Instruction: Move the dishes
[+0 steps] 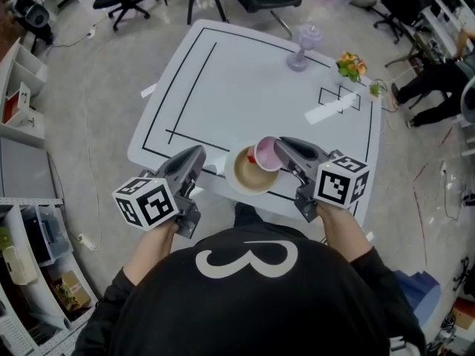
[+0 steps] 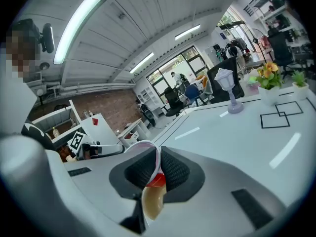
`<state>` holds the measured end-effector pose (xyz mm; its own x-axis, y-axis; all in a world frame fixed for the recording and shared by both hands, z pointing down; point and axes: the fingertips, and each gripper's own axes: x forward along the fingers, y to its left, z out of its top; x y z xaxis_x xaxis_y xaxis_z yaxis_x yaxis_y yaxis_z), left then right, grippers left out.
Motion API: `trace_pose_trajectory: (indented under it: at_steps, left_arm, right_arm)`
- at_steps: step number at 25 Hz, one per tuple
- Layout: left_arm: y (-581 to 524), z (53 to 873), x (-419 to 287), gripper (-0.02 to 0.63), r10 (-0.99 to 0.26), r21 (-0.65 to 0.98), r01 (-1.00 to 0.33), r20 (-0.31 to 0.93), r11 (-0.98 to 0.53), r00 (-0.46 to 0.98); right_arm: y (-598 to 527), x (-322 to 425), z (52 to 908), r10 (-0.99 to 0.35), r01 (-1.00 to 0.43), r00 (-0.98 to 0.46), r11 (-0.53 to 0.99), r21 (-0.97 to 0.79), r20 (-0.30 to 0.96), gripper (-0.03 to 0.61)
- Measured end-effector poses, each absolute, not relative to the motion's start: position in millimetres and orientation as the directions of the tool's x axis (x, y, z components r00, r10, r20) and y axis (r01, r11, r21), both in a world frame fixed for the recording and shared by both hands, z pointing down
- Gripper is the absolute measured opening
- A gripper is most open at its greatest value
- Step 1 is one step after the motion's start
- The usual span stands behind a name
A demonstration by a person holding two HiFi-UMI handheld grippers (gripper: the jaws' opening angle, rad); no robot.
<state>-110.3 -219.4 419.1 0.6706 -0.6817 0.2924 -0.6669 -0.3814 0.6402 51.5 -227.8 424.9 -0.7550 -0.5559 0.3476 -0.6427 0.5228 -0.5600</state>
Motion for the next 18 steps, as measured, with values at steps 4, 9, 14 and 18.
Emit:
trace_pose_trajectory:
  at_steps: [4,9,14,18]
  left_arm:
    - [-223.2,417.7,-114.6,0.003,-0.692,0.647,-0.668,0.289,-0.368,0.661]
    - [-230.8,413.6,-117.8,0.003,-0.703,0.641,-0.675,0.285,-0.366,0.651]
    - [-236.7,410.7,-122.8,0.003,-0.712,0.634,-0.685,0.289,-0.359,0.640]
    - [-242.6,414.2,-128.4,0.003,-0.719,0.628,-0.697,0.299,-0.347,0.628]
  right_arm:
    - [-239.8,51.7,411.5,-0.570,-0.650,-0.751,0.545,-0.530,0.334,0.044]
    - [-260.9,52.1,404.7,-0.590,-0.667,-0.738,0.560,-0.492,0.328,0.044]
    - [-282.4,53.6,411.8,-0.610,-0.696,-0.713,0.552,-0.459,0.346,0.044]
    - [-298.2,54.4,427.1,-0.628,-0.730,-0.681,0.543,-0.415,0.376,0.044]
